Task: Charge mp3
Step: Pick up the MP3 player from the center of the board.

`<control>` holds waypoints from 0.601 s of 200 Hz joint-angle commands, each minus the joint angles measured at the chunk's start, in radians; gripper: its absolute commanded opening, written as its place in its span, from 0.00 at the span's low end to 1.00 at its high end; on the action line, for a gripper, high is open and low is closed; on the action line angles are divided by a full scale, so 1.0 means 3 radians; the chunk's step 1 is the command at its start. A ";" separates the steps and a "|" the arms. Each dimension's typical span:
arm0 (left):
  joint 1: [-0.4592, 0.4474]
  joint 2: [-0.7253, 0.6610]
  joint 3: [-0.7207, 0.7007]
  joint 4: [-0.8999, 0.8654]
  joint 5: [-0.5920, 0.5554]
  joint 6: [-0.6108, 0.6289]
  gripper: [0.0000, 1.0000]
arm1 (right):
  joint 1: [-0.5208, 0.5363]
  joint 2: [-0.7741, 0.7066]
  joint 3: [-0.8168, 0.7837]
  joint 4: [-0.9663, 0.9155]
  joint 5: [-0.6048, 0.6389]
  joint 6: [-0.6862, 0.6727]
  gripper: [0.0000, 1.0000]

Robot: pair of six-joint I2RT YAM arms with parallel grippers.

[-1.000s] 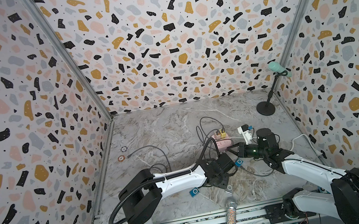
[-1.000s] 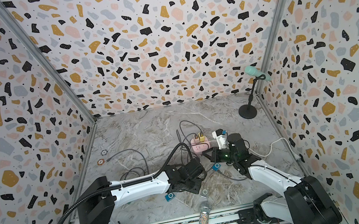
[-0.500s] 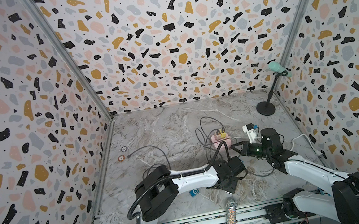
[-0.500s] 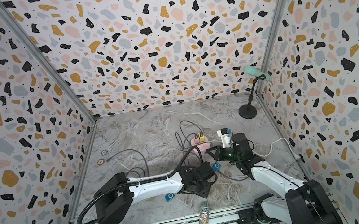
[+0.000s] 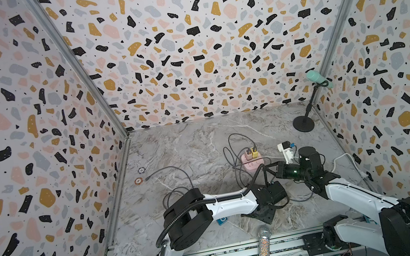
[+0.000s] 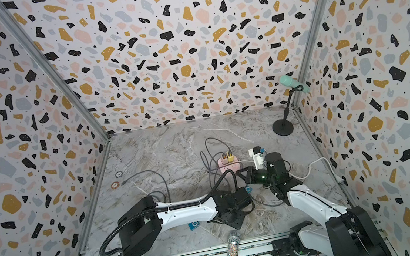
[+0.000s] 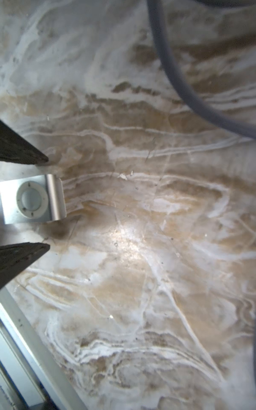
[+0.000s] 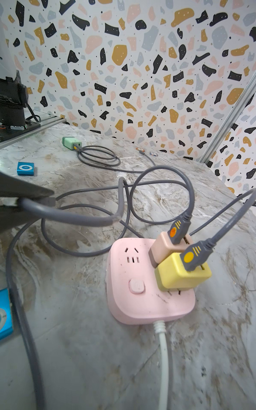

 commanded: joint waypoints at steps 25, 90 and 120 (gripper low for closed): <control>-0.0030 0.0110 0.0147 -0.0323 -0.0148 0.0021 0.55 | -0.0025 0.0001 -0.0046 0.0082 -0.0057 -0.0002 0.00; -0.0031 0.0235 0.0224 -0.0156 -0.0031 -0.0077 0.50 | -0.0039 -0.0038 -0.0080 0.0055 -0.0052 -0.0017 0.00; -0.0033 0.0262 0.0191 -0.0198 0.0016 -0.0077 0.41 | -0.0044 -0.0046 -0.0097 0.0041 -0.0059 -0.0033 0.00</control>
